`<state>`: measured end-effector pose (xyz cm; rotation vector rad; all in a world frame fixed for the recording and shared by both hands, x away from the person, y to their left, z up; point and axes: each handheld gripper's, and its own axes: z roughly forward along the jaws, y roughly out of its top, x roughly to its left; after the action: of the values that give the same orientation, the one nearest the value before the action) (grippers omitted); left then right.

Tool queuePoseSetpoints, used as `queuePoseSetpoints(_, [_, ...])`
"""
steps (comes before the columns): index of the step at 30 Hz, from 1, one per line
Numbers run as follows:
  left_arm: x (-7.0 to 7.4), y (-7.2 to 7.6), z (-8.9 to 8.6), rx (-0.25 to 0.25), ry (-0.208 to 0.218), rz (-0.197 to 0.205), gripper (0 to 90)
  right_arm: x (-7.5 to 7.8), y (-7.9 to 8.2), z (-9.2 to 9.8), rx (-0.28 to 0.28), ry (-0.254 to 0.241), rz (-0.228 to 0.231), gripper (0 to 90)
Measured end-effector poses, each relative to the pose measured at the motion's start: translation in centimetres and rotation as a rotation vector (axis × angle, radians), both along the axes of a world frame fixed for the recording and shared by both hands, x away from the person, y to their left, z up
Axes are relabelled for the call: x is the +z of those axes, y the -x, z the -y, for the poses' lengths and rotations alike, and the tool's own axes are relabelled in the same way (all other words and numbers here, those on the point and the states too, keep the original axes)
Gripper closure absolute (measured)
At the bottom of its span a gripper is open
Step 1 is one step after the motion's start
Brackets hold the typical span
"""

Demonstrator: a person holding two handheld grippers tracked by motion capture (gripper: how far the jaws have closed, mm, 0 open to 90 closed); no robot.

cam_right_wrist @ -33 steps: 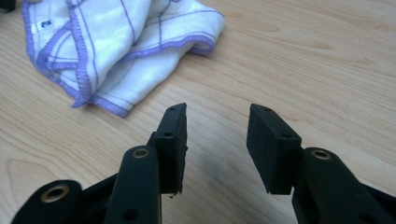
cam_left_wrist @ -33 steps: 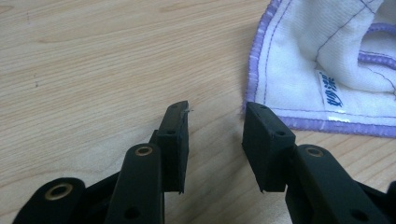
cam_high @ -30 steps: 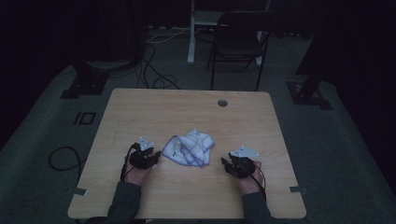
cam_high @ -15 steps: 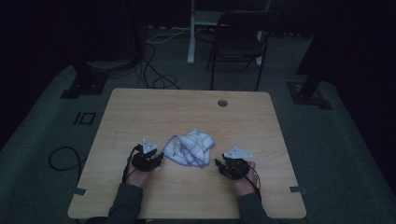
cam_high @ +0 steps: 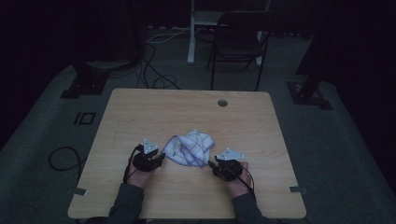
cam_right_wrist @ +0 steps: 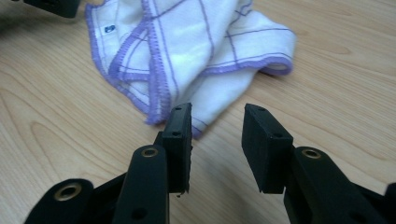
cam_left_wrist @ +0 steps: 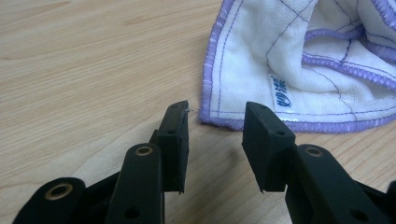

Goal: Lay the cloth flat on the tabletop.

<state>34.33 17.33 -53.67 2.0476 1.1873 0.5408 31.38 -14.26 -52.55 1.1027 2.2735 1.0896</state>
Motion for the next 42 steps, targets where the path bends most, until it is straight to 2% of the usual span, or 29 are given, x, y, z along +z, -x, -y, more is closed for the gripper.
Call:
queuePoseSetpoints(12, [0.0,0.3,0.6,-0.024,0.004,-0.007,61.4,-0.5,-0.3,-2.0,0.049,0.017,-0.009,61.2])
queuePoseSetpoints(16, [0.1,0.6,1.1,-0.049,0.01,-0.01,61.4,-0.8,-0.5,-2.5,0.065,0.035,-0.015,61.1])
queuePoseSetpoints(20, [0.0,0.7,1.8,-0.075,0.009,-0.018,61.0,-1.1,-0.9,-2.6,0.078,0.048,-0.021,65.9])
queuePoseSetpoints(21, [0.1,0.9,2.2,-0.085,0.01,-0.018,61.0,-1.1,-1.1,-2.7,0.081,0.049,-0.028,71.5])
queuePoseSetpoints(22, [0.1,0.9,2.2,-0.085,0.01,-0.018,61.0,-1.1,-1.1,-2.7,0.081,0.049,-0.028,71.5])
queuePoseSetpoints(23, [0.1,0.9,2.4,-0.091,0.01,-0.017,61.0,-0.9,-1.3,-2.8,0.09,0.049,-0.023,76.5])
queuePoseSetpoints(27, [0.1,1.2,3.2,-0.123,0.014,-0.022,61.0,-0.7,-1.5,-2.9,0.088,0.056,-0.011,82.9])
queuePoseSetpoints(31, [0.1,1.4,4.0,-0.154,0.014,-0.025,61.3,-0.4,-1.6,-2.8,0.081,0.055,0.002,85.6])
queuePoseSetpoints(42, [0.0,1.5,5.2,-0.193,0.027,-0.035,61.4,0.0,-1.8,-2.4,0.047,0.03,0.015,88.3])
